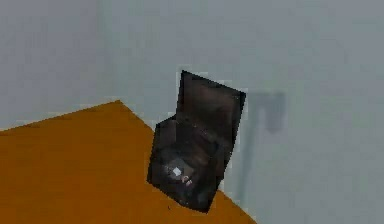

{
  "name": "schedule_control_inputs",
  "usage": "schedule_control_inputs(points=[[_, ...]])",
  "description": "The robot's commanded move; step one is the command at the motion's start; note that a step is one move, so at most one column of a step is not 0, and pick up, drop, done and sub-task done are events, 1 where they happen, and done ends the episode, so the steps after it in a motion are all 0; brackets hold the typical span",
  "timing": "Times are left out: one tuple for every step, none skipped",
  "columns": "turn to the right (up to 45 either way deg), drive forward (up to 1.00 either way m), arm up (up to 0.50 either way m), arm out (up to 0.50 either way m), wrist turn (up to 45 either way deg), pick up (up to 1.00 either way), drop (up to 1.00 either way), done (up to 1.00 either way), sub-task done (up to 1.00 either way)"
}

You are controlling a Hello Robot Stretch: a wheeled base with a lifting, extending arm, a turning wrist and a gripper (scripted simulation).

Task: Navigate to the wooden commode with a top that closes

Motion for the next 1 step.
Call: schedule_control_inputs(points=[[0.0,0.0,0.0,0.0,0.0,0.0,0.0,1.0,0.0]])
